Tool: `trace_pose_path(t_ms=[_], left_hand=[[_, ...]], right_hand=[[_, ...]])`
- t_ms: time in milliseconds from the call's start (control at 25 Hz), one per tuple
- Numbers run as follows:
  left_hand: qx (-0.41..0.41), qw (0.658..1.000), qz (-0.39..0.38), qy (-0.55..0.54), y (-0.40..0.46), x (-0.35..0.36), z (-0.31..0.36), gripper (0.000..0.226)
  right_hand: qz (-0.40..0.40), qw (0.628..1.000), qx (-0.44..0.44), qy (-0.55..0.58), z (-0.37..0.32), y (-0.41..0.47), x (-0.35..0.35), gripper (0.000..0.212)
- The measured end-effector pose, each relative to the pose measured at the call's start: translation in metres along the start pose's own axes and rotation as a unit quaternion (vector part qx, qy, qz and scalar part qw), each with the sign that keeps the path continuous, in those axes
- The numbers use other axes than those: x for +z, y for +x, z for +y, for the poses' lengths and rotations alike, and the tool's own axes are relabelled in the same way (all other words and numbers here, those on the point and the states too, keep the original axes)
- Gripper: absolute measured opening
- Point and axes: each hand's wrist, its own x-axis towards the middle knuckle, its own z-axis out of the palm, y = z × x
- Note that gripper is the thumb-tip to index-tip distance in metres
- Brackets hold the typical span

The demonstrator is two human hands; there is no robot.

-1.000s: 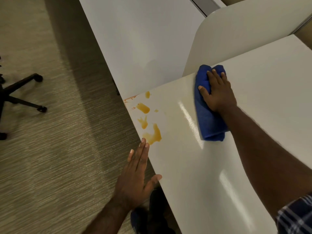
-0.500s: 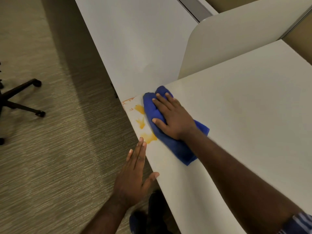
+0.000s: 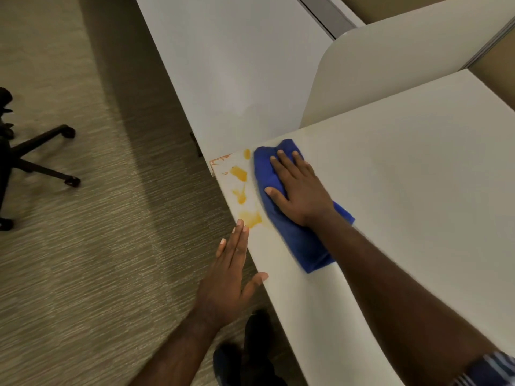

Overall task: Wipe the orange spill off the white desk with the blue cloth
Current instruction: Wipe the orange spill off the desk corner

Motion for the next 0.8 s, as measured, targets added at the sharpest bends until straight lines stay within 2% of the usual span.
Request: trace_pose_path(t_ms=[120, 200, 360, 480, 800], left_hand=[[-0.016, 1.000, -0.001, -0.012, -0.002, 0.002, -0.002, 0.087], [-0.022, 1.000, 0.001, -0.007, -0.002, 0.001, -0.003, 0.090], [-0.040, 0.999, -0.001, -0.016, -0.002, 0.001, -0.003, 0.094], [-0.049, 0.998, -0.010, -0.024, -0.003, 0.001, -0.004, 0.094], [-0.063, 0.998, -0.014, -0.001, -0.004, -0.002, 0.001, 0.094]], right_hand=[[-0.011, 0.998, -0.061, -0.016, -0.010, -0.024, 0.011, 0.068], [-0.005, 0.998, -0.065, -0.018, 0.007, -0.041, 0.008, 0.067], [0.019, 1.000, 0.013, -0.008, 0.032, -0.015, -0.004, 0.067], [0.025, 0.999, 0.046, 0.004, 0.018, 0.032, -0.003, 0.068], [0.017, 0.999, -0.041, -0.006, -0.037, 0.067, 0.007, 0.065]])
